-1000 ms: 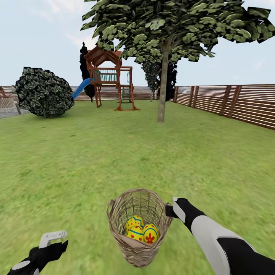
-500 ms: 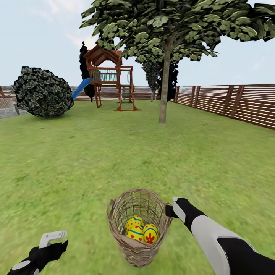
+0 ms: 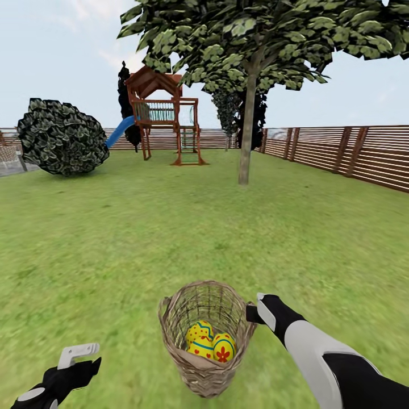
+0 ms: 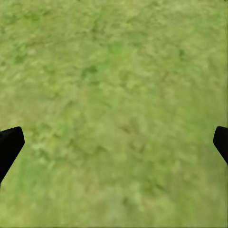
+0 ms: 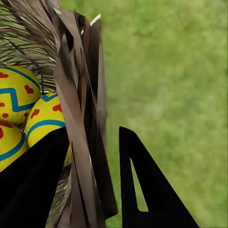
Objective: Take the three Easter eggs out of the wicker basket on the lawn in the garden, then place them on the lawn next to a single tree (choose any tree) so that all three eggs are next to the same tree and none are left in the basket.
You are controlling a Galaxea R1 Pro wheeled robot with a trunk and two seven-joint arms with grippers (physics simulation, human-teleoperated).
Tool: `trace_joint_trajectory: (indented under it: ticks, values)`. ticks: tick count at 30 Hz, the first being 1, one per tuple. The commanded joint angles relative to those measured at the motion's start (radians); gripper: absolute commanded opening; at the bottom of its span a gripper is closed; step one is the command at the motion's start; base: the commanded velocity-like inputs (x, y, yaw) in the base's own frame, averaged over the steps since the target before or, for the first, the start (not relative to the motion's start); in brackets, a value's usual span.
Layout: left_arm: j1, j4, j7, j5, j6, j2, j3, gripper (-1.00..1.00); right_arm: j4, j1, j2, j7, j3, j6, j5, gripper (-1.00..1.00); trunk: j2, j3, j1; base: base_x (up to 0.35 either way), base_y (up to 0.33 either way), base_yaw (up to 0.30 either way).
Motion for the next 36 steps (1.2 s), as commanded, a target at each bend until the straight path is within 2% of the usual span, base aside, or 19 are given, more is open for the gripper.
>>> trace_joint_trajectory:
  ticks: [1, 36]
  values:
    - [0.000, -0.001, -0.004, -0.001, 0.004, 0.000, 0.001, 1.00, -0.002, -0.001, 0.001, -0.007, -0.010, 0.002, -0.018, -1.00, 0.000, -0.001, 0.001, 0.307, 0.108, 0.000]
    - [0.000, -0.001, -0.004, 0.000, 0.004, 0.000, 0.001, 1.00, -0.002, -0.001, 0.002, -0.006, -0.010, 0.002, -0.018, -1.00, 0.000, -0.001, 0.001, 0.307, 0.108, 0.000]
